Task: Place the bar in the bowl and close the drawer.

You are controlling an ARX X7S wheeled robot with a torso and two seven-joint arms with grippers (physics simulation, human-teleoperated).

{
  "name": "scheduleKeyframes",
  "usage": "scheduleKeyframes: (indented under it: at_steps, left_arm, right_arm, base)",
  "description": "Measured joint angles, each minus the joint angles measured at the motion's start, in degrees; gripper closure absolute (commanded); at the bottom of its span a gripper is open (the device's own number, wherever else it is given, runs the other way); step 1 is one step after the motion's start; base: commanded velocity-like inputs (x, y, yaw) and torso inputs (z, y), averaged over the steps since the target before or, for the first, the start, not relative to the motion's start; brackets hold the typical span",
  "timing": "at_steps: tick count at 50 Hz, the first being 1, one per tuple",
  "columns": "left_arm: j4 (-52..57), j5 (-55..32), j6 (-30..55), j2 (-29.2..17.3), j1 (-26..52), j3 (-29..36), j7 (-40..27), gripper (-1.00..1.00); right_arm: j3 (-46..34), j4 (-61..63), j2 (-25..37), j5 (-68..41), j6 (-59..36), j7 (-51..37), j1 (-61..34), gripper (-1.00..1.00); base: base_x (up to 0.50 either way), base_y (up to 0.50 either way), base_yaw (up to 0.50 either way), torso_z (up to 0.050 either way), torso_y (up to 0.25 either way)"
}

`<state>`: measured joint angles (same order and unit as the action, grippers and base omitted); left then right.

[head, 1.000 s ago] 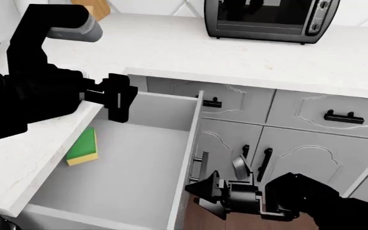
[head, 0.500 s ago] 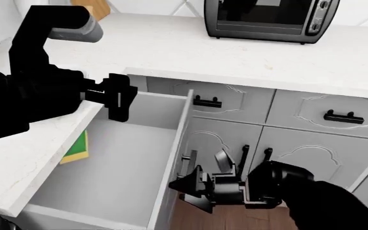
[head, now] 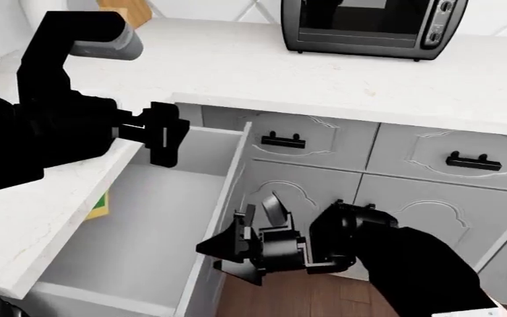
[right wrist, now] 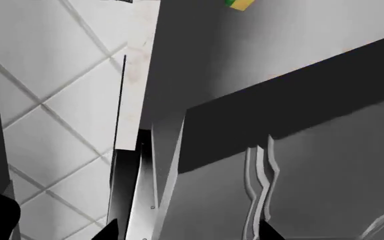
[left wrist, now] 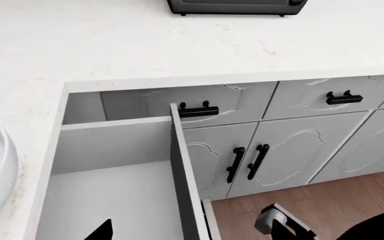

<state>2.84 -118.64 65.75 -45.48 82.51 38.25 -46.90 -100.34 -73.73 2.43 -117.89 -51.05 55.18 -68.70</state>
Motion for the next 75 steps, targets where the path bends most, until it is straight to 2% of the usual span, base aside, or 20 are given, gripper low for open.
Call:
scheduleKeyframes:
  at_steps: [17, 45, 54, 61, 65, 75]
  left_arm:
    - [-0.5, 1.0, -0.1, 0.2, 0.0, 0.4, 1.3, -1.0]
    - [-1.2, 2.7, -0.3, 0.4, -0.1, 1.1, 3.4, -1.0]
    - [-1.1, 2.8, -0.5, 0.0, -0.3, 1.1, 3.7, -1.0]
    - [-0.7, 2.5, -0.8, -0.4, -0.4, 1.1, 3.6, -1.0]
    - [-0.5, 2.4, -0.9, -0.7, -0.5, 1.0, 3.5, -1.0]
    - [0.3, 1.8, -1.3, -0.9, -0.7, 1.3, 2.8, -1.0]
  right_arm:
    - [-1.2, 3.3, -0.9, -3.4, 2.5, -3.1, -0.5, -1.0]
    - [-0.3, 8.6, -1.4, -8.0, 1.5, -1.9, -1.4, -1.0]
    - [0.5, 8.3, -1.8, -7.5, 1.6, -3.2, -2.0, -1.0]
    - [1.5, 5.3, -2.1, -5.8, 1.3, -1.0, -3.3, -1.0]
    - [3.2, 11.2, 2.1, -5.8, 3.7, -3.4, -3.8, -1.0]
    - [9.0, 39.3, 21.0, -6.9, 14.2, -13.6, -0.8, -1.0]
  base:
    - [0.0, 0.0, 0.0, 0.0, 0.001]
    - [0.0, 0.0, 0.0, 0.0, 0.001]
    - [0.0, 0.0, 0.0, 0.0, 0.0]
    - [0.0, 0.0, 0.0, 0.0, 0.0]
    - [0.0, 0.0, 0.0, 0.0, 0.0]
    - [0.0, 0.0, 0.0, 0.0, 0.0]
